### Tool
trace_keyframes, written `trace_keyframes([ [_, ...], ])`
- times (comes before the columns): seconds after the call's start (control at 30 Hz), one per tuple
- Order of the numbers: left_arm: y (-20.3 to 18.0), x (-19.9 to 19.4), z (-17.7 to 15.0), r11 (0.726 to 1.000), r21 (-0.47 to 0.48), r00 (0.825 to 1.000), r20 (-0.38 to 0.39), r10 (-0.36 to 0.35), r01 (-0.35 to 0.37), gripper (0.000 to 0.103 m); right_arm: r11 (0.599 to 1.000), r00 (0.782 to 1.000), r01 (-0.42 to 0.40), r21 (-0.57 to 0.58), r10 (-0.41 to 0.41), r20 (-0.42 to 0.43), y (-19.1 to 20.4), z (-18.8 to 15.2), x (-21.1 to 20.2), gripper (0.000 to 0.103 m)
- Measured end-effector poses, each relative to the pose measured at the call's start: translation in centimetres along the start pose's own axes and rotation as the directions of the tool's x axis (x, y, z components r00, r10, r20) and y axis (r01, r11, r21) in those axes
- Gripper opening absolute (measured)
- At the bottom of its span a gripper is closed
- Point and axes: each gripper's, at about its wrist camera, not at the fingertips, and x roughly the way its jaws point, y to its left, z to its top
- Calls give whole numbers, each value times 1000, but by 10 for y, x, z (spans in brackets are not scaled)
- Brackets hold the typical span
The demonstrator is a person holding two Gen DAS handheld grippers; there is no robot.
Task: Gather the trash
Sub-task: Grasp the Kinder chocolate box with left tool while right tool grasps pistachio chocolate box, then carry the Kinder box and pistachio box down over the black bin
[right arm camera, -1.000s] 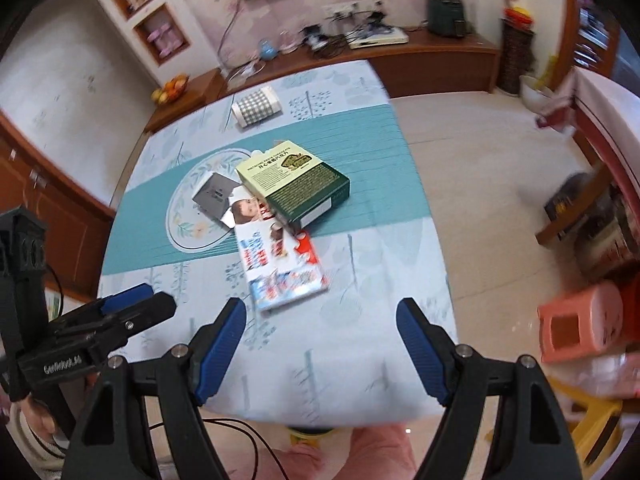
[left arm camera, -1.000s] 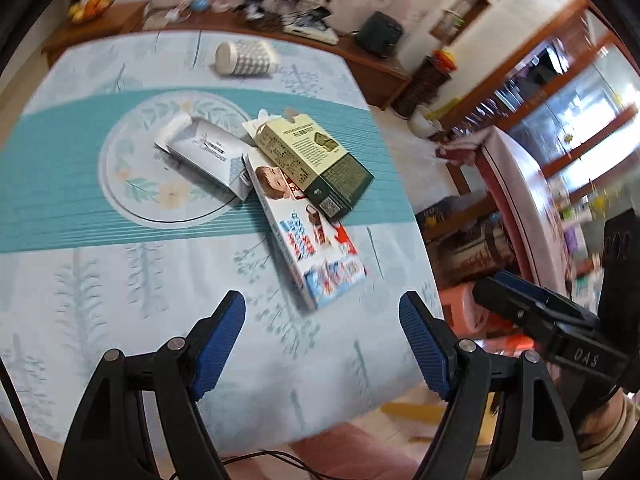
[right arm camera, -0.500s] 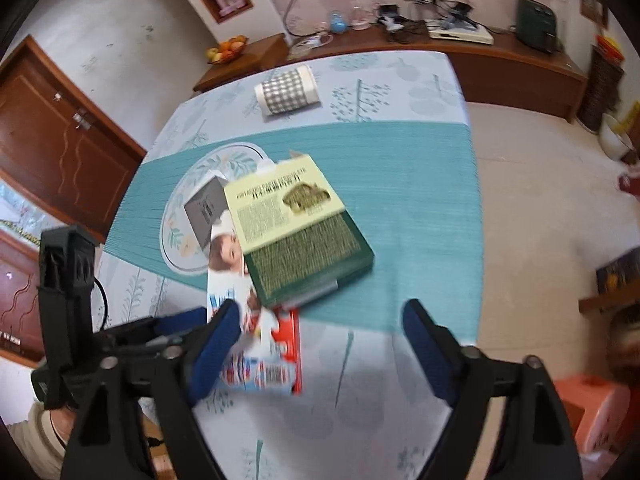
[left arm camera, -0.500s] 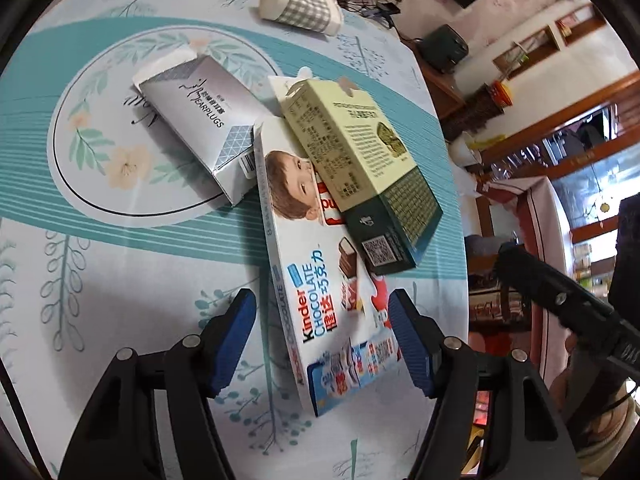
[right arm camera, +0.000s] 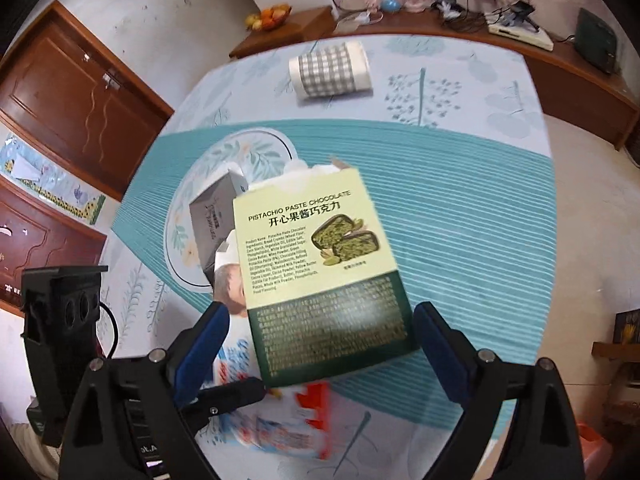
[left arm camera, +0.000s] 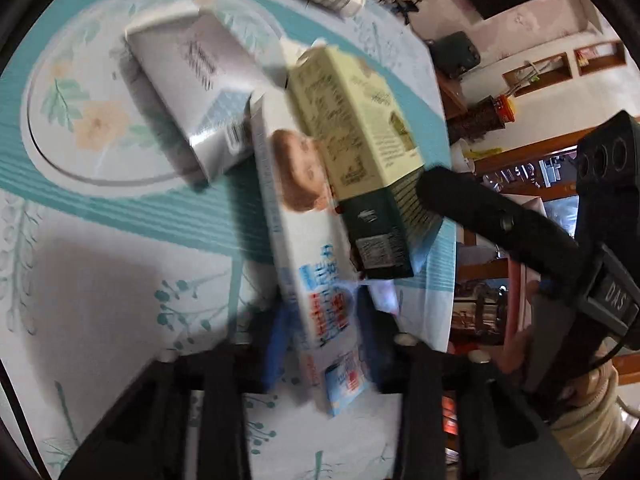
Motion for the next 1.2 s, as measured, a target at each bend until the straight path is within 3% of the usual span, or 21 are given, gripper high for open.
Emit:
trace_keyframes([
  [0.2, -1, -7, -1, 1000, -5, 1000, 24, -16, 17, 21, 999, 999, 30, -37, -31, -18, -4, 11, 12, 95],
  [0.37, -2, -20, -3, 1000, 22, 999, 49, 10, -11, 18, 999, 998, 25, -25, -26, -58, -8, 18, 21, 96],
  [0.53, -8, -25, 1, 998, 47, 997, 60, 40, -43, 17, 994, 987, 95, -59, -102, -128, -4, 16, 38, 96],
  [0.73, -9, -35, 4, 994, 62, 994, 80, 81, -86, 16, 996, 986, 93, -19, -95, -134, -10, 1, 31, 93],
  [0.9, -4, -54, -3, 992, 62, 991, 87, 101, -107, 12, 990, 980, 133, -54, -140, -138, -5, -23, 24, 93],
  [1.2, -4, -81, -23, 966, 137, 975, 77, 210, -219, 10, 994, 988, 68, 85, -55, -143, 12, -71, -7, 93],
])
